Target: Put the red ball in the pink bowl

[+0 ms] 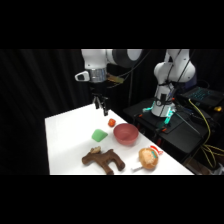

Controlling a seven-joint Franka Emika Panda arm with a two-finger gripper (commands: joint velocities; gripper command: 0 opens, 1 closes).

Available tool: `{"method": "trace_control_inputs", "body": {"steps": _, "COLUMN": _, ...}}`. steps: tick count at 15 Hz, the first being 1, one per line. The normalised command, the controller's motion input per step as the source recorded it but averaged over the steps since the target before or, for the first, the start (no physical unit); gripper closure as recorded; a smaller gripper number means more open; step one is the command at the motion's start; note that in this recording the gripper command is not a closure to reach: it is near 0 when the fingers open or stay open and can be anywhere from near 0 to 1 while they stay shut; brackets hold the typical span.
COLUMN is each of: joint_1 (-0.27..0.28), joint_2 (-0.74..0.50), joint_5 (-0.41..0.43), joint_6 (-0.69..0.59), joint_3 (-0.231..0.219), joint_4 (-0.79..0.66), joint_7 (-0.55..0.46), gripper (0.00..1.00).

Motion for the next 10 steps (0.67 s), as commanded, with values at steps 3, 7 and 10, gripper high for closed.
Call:
{"method": "trace_control_inputs", "body": {"steps": 3, "joint_1": -0.017, "joint_2": -0.05, "joint_5": -0.011, "joint_6": 0.01, "joint_3": 0.014, "joint_4": -0.02, "joint_7": 0.02, "gripper": 0.0}}
{"method": "trace_control_inputs", "body": {"steps": 7, "joint_1": -0.066, "joint_2": -0.24, "joint_5": -0.021, "joint_6": 0.13, "joint_3": -0.034, "joint_4": -0.2, "joint_7": -0.02, "gripper": 0.0}}
{"method": "trace_control_inputs", "body": {"steps": 10, "joint_1": -0.126, "joint_2": -0.39, "joint_5": 0.036, "joint_6": 0.23, "joint_3": -0.093, "joint_4": -0.39, "joint_7": -0.12, "gripper": 0.0}}
